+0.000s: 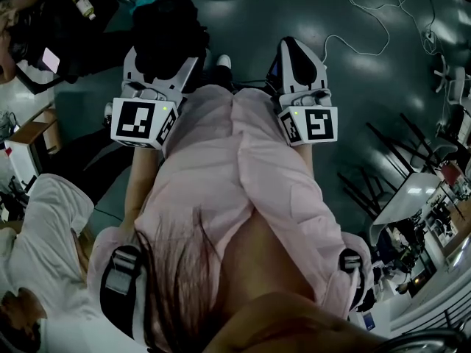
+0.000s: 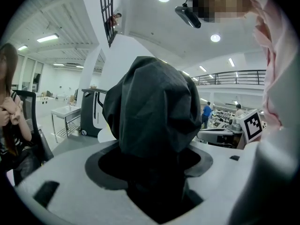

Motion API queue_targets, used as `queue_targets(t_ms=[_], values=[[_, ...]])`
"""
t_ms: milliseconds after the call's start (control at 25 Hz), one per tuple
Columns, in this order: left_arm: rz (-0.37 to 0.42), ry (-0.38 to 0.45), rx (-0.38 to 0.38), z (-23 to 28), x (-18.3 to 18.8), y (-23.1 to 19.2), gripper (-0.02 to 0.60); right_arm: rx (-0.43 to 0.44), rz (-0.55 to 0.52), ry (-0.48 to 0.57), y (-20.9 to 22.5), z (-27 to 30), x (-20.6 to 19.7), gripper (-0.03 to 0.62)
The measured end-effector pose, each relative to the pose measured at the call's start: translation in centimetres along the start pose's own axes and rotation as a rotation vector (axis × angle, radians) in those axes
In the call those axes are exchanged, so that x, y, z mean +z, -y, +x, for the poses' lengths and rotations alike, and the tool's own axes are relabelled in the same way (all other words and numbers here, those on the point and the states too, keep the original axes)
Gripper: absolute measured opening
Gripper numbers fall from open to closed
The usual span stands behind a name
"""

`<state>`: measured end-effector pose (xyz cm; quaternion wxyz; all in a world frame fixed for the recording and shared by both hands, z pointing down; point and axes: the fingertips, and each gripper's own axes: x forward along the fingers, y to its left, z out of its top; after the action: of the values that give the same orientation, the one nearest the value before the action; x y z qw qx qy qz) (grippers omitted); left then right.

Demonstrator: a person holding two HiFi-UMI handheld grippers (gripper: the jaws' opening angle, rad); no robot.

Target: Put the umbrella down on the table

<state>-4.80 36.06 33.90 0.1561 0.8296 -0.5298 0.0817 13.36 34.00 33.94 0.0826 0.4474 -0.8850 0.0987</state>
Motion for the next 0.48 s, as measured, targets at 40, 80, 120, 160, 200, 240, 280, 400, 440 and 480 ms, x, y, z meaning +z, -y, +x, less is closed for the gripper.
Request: queue_targets(t_ms=[40,80,120,160,200,240,280,400,440,480], values=[[0.005,-0.001,-0.009,0.5,0.4,-0.8,0.324,-0.008,0.003,0.001,0.0,0.8,0.4,0.041],[0.011,-0.001,-0.019,1.0,1.0,-1.6,0.324,-0.016,0.006,0.004,-0.2,1.6,0.8,0.041],[0.017,0.001,-0.028,1.4,1.5,-2.4,0.324,-0.022,0.007,0.007,-0.3,2.5,1.2,0.041],[0.021,0.003,-0.036,1.8,2.1,-3.2,0.324,-0.026,0.007,0.01,-0.6,3.3,1.7,0.041],[0.022,0.006,-0.043,2.2,2.6,-4.1,0.324,-0.03,0.004,0.011,-0.8,4.2,2.1,0.041],[0.021,0.008,-0.048,2.5,2.9,-5.0,0.324,-0.036,0.0,0.012,-1.0,5.0,2.4,0.041],[0.02,0.009,-0.051,2.9,3.3,-5.9,0.324,-0.043,-0.002,0.013,-1.2,5.9,2.6,0.041],[0.02,0.003,-0.065,4.0,3.8,-8.4,0.324,-0.075,0.005,0.017,-1.3,8.1,2.9,0.041],[0.02,-0.001,-0.071,4.3,3.8,-9.1,0.324,-0.086,0.009,0.016,-1.3,8.7,2.9,0.041],[0.018,-0.005,-0.076,4.6,3.9,-9.8,0.324,-0.098,0.013,0.013,-1.3,9.2,2.9,0.041]])
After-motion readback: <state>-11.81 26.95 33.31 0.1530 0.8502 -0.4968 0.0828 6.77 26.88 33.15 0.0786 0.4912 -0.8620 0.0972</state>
